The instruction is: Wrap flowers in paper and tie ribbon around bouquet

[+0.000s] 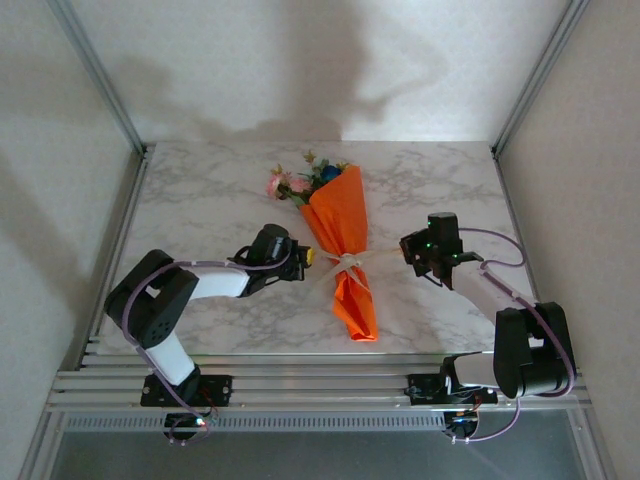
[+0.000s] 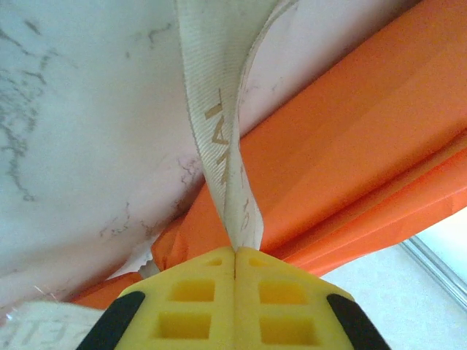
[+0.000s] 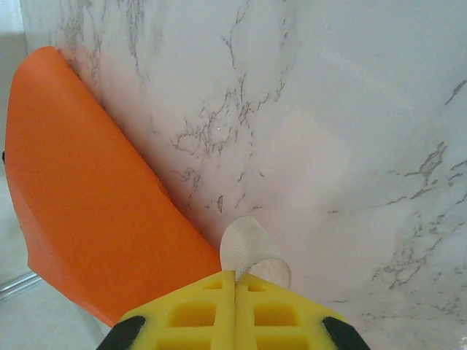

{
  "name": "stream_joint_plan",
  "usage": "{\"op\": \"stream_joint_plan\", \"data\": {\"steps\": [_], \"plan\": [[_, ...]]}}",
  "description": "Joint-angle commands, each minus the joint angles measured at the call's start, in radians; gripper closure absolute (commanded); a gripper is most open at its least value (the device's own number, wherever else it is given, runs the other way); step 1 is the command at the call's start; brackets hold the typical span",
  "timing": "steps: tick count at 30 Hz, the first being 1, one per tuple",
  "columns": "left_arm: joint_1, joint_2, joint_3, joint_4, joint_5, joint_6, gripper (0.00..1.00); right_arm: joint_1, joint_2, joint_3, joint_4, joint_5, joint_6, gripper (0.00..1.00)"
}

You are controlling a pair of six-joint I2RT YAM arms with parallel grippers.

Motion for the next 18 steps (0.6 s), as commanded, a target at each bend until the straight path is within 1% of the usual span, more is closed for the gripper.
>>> {"op": "stream_joint_plan", "data": {"steps": [1, 9, 18], "plan": [[0.011, -0.025, -0.020, -0.034, 0.022, 0.010, 1.00, -0.016, -0.014, 0.024, -0.024, -0.012, -0.029, 1.00], [0.017, -0.028, -0.020, -0.045, 0.033, 0.028, 1.00, -0.030, -0.026, 0.014, -0.034, -0.017, -0.037, 1.00], [0.036, -0.055, -0.018, -0.104, 0.034, 0.072, 1.00, -0.058, -0.046, 0.009, -0.051, -0.033, -0.055, 1.00]]}}
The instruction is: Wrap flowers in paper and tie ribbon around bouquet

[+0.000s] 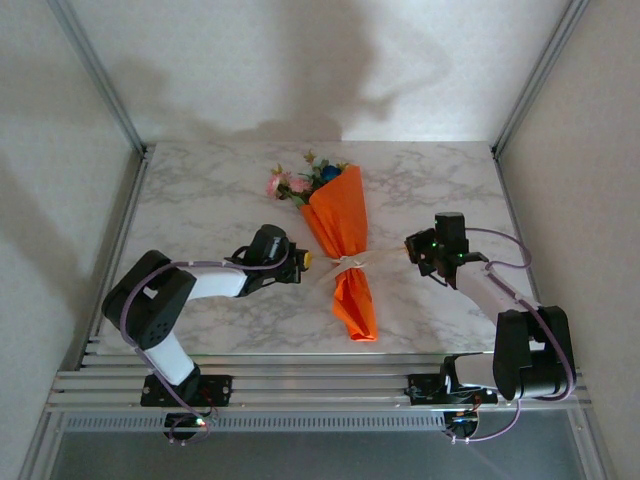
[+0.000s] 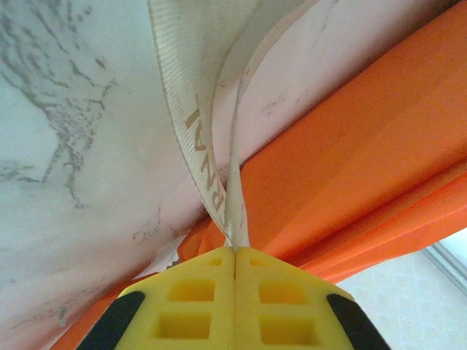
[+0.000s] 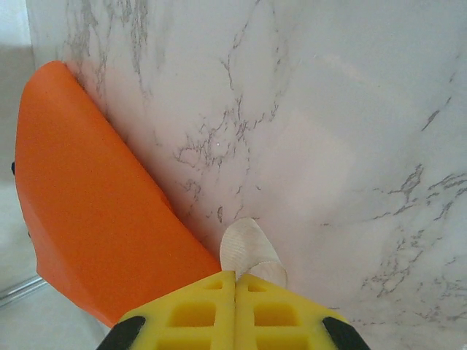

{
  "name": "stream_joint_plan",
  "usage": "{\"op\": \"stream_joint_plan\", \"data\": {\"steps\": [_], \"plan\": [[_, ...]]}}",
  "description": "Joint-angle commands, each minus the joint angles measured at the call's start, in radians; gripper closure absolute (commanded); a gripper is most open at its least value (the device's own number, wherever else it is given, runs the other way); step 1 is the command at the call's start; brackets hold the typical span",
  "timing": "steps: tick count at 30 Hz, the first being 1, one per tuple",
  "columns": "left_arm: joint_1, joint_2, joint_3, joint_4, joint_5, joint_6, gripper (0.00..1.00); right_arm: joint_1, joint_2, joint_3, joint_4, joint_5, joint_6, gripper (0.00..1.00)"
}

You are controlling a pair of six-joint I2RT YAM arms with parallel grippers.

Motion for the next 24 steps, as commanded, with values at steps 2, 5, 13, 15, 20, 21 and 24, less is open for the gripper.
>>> {"op": "stream_joint_plan", "data": {"steps": [2, 5, 13, 15, 20, 21, 24], "plan": [[0.021, -0.039, -0.013, -0.052, 0.005, 0.034, 1.00, -0.017, -0.033, 0.007, -0.043, -0.013, -0.031, 1.00], [0.024, -0.046, -0.017, -0.060, 0.008, 0.040, 1.00, -0.028, -0.045, 0.001, -0.056, -0.013, -0.040, 1.00], [0.043, -0.066, -0.028, -0.085, 0.011, 0.066, 1.00, -0.066, -0.068, -0.008, -0.070, -0.031, -0.054, 1.00], [0.048, -0.066, -0.027, -0.086, 0.015, 0.075, 1.00, -0.069, -0.072, -0.011, -0.073, -0.033, -0.056, 1.00], [0.054, -0.064, -0.013, -0.104, 0.021, 0.095, 1.00, -0.077, -0.076, -0.010, -0.074, -0.036, -0.059, 1.00], [0.054, -0.063, -0.012, -0.104, 0.022, 0.096, 1.00, -0.077, -0.076, -0.010, -0.076, -0.036, -0.059, 1.00], [0.056, -0.064, -0.013, -0.111, 0.027, 0.102, 1.00, -0.082, -0.078, -0.011, -0.077, -0.038, -0.060, 1.00]]}}
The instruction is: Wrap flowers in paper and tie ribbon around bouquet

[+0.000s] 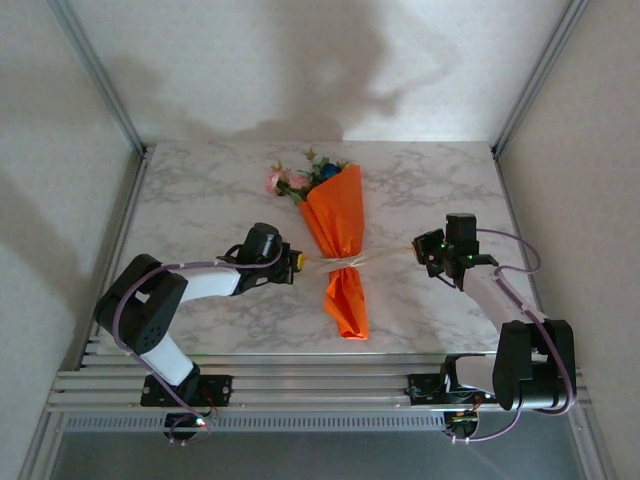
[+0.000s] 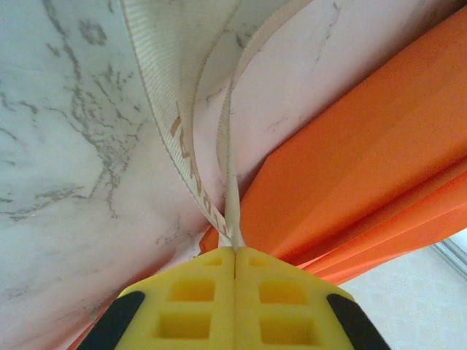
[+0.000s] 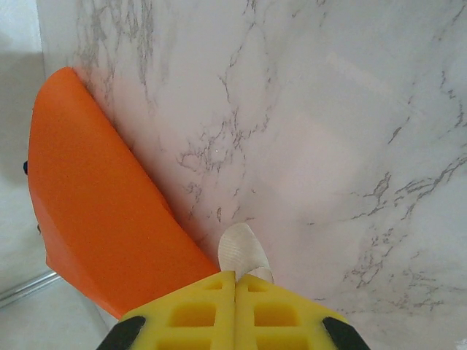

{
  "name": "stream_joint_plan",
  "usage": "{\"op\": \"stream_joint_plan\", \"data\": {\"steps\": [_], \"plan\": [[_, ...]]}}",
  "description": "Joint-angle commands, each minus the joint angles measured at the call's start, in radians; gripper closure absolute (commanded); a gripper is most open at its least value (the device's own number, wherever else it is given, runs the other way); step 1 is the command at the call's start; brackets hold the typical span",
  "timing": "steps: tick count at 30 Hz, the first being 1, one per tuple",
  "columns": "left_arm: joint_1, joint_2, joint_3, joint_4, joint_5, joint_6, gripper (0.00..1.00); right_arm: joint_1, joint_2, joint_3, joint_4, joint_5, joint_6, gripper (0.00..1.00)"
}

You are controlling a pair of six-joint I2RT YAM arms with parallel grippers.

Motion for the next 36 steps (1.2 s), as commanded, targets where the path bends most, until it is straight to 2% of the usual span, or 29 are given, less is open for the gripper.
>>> {"op": "stream_joint_plan", "data": {"steps": [1, 11, 36], "plan": [[0.016, -0.025, 0.000, -0.043, -0.005, 0.026, 1.00, -0.014, -0.022, -0.010, -0.017, 0.010, -0.017, 1.00], [0.017, 0.018, 0.074, -0.097, 0.028, 0.109, 1.00, -0.017, -0.017, -0.012, -0.017, 0.006, -0.020, 1.00], [0.056, 0.026, 0.108, -0.166, 0.034, 0.197, 1.00, -0.077, -0.019, 0.002, -0.043, -0.001, -0.057, 1.00]]}}
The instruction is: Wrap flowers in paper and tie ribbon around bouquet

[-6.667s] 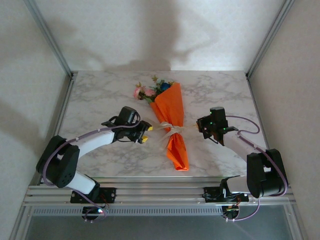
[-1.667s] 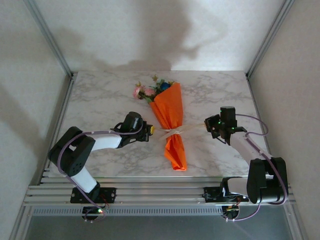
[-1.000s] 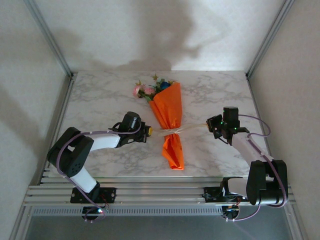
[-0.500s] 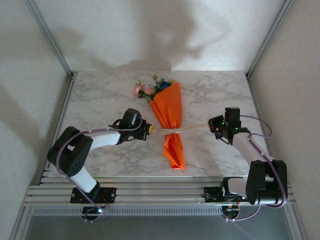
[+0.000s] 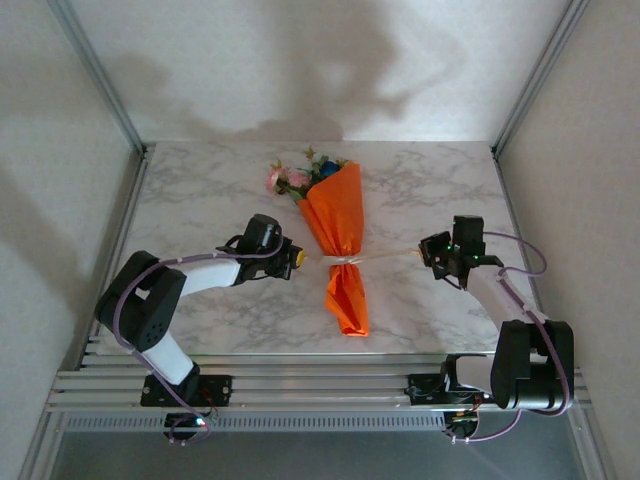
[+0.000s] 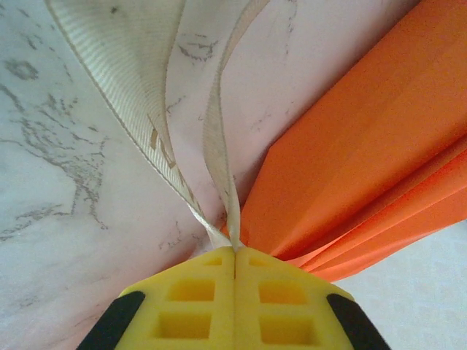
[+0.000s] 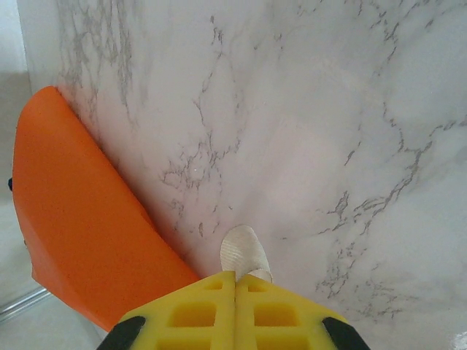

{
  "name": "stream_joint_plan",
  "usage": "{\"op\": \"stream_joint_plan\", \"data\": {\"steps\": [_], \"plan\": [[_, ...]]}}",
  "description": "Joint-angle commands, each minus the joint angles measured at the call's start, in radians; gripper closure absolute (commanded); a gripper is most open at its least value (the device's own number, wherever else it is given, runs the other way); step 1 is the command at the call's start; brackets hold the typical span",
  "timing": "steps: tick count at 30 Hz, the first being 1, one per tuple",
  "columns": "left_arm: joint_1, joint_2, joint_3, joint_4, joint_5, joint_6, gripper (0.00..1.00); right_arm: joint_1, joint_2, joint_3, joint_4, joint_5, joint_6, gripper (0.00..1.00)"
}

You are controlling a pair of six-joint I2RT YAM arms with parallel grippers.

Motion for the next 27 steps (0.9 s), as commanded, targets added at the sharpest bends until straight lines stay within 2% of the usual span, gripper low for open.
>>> {"op": "stream_joint_plan", "data": {"steps": [1, 27], "plan": [[0.024, 0.010, 0.024, -0.046, -0.019, 0.027, 1.00, -0.017, -0.018, 0.006, -0.007, 0.013, -0.025, 1.00], [0.050, -0.029, 0.019, -0.104, -0.032, 0.069, 1.00, -0.081, -0.010, 0.015, -0.009, 0.000, -0.049, 1.00]]}}
